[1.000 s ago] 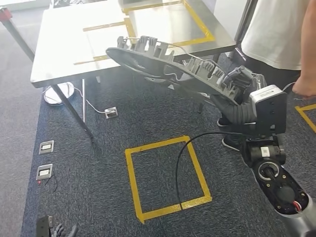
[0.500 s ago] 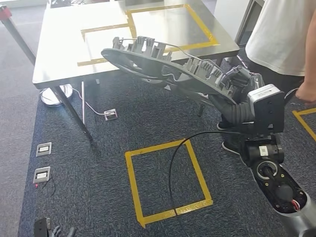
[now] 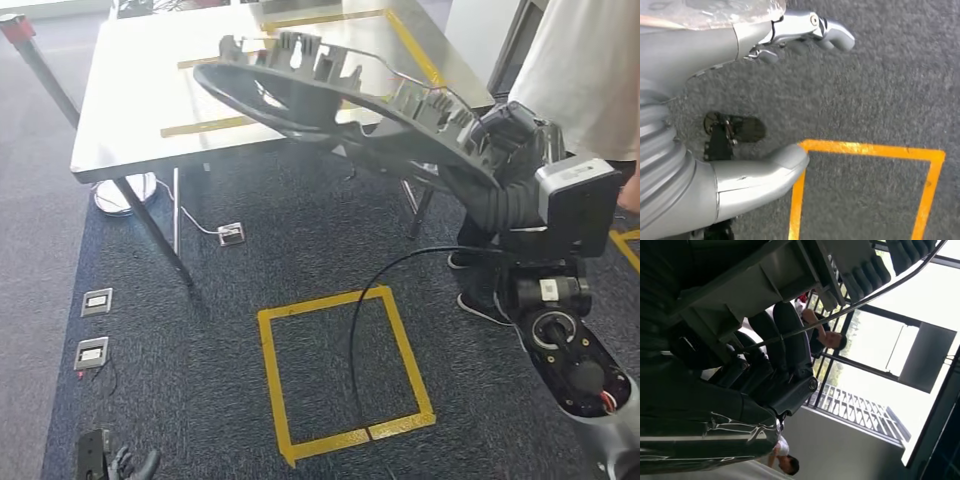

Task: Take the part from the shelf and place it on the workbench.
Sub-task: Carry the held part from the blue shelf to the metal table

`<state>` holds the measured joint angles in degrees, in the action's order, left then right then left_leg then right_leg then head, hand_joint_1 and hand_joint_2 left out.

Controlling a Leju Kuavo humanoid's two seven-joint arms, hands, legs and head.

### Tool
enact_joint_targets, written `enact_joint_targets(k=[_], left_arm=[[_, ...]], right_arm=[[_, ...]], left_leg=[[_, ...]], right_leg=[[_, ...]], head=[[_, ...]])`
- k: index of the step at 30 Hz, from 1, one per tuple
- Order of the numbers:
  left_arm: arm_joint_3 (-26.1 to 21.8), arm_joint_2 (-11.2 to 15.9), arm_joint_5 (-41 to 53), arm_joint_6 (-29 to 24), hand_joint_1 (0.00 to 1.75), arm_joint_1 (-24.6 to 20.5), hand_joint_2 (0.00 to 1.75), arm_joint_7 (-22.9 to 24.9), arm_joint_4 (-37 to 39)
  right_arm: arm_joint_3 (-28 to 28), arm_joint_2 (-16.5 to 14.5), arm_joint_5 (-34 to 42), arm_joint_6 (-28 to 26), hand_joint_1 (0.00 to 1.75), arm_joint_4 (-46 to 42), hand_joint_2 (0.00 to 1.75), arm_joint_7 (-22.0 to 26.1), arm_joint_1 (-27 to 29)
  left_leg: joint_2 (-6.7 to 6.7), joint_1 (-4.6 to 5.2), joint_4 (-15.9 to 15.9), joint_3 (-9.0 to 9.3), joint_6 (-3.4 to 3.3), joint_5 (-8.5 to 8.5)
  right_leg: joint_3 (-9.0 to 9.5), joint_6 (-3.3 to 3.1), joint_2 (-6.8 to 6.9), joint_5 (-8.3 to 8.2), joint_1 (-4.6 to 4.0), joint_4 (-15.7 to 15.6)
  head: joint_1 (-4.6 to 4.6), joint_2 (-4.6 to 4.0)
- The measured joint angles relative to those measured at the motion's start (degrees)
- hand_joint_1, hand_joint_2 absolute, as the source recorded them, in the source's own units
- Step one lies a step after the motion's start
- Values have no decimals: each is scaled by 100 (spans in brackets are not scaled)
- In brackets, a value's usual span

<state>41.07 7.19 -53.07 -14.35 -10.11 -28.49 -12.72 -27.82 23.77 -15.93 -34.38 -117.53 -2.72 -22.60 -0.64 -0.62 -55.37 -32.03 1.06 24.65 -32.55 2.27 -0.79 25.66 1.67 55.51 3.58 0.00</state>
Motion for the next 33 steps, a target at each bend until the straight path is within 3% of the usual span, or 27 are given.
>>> enact_joint_targets(k=[2,3,6,7,8,10,12,15,17,19,21,23,24,25,26,28,29,31,33], left_arm=[[0,-10,8,5,0,-34,175,5,-5],[0,-13,10,5,0,-42,175,5,-8],[1,-17,11,5,0,-35,175,7,-9],[1,-18,10,5,0,-24,175,8,-9],[1,-19,10,5,0,-15,175,8,-9],[1,-14,9,5,0,-6,175,9,-9],[1,9,9,5,0,-3,175,9,-9],[2,33,1,5,0,-9,175,10,-9],[2,31,-7,5,0,-3,175,12,-9],[2,24,-10,5,0,5,175,12,-9],[2,14,-12,5,0,18,175,16,-9],[2,-4,-16,5,0,44,175,25,-9],[2,-13,-21,5,0,53,175,28,-9],[2,-22,-26,5,0,58,175,29,-9],[2,-28,-30,5,0,63,175,29,-9],[3,-33,-35,5,0,68,175,31,-8],[3,-33,-38,5,0,68,175,30,-8],[4,-29,-43,5,0,45,175,29,-8],[4,-28,-43,4,0,18,175,25,-9]], right_arm=[[-77,-10,0,-59,175,28,175,-22,-304],[-110,-15,0,-89,175,38,175,-26,-411],[-200,-16,0,-146,175,81,175,-28,-541],[-230,-16,4,-155,175,99,175,-27,-544],[-258,-16,15,-159,175,117,175,-27,-546],[-314,-16,42,-164,175,144,175,-26,-559],[-367,-16,60,-169,175,164,175,-19,-594],[-427,-16,74,-192,175,189,175,-6,-634],[-465,-16,74,-203,175,203,175,-8,-640],[-501,-14,74,-205,175,227,175,-10,-645],[-533,-11,74,-207,175,256,175,-1,-649],[-569,-11,87,-208,175,288,175,12,-650],[-587,-11,98,-208,175,306,175,17,-650],[-608,-11,108,-208,175,324,175,23,-649],[-626,-11,115,-208,175,343,175,31,-650],[-659,-14,132,-213,175,378,175,60,-654],[-669,-15,143,-217,175,391,175,75,-663],[-686,-19,157,-220,175,403,175,93,-696],[-698,-19,157,-211,175,416,175,107,-727]], left_leg=[[12,-20,-130,-23,55,73],[18,-23,-370,-131,78,178],[30,-22,-1567,-828,98,548],[30,-18,-1785,-1010,84,533],[30,-9,-1778,-1088,54,400],[28,39,-1102,-914,-65,-150],[35,110,-399,-623,-208,-476],[49,170,-32,-425,-302,-376],[45,134,129,-254,-329,-331],[32,88,259,-53,-341,-295],[21,63,313,109,-333,-206],[9,24,324,301,-288,-64],[2,-3,322,407,-259,18],[-3,-27,315,513,-223,105],[-8,-40,304,596,-181,198],[-15,-38,238,702,-96,380],[-15,-30,211,730,-56,445],[1,-29,114,742,0,464],[21,-51,-386,488,36,356]], right_leg=[[58,-83,7,26,-3,-16],[101,-122,19,46,-2,-24],[205,-204,51,141,-41,-26],[249,-217,52,181,-60,-26],[304,-224,48,227,-81,-26],[444,-231,41,336,-115,-32],[528,-209,36,436,-133,-58],[606,-121,30,450,-108,-104],[583,-60,38,412,-100,49],[250,-12,40,467,-94,599],[-249,36,41,736,-81,1280],[-579,107,47,998,-47,1451],[-632,155,54,962,-27,1274],[-631,197,71,744,-3,961],[-612,226,100,315,25,569],[-591,176,153,-426,48,2],[-583,109,156,-615,54,-101],[-512,-22,120,-572,46,-82],[-413,-111,106,-488,49,-94]], head=[[-68,0],[-97,0],[-186,0],[-194,0],[-199,0],[-207,0],[-202,-1],[-218,0],[-215,-1],[-181,-1],[-127,0],[-83,0],[-69,0],[-47,0],[-18,0],[26,-1],[24,-1],[-22,-1],[-83,0]])
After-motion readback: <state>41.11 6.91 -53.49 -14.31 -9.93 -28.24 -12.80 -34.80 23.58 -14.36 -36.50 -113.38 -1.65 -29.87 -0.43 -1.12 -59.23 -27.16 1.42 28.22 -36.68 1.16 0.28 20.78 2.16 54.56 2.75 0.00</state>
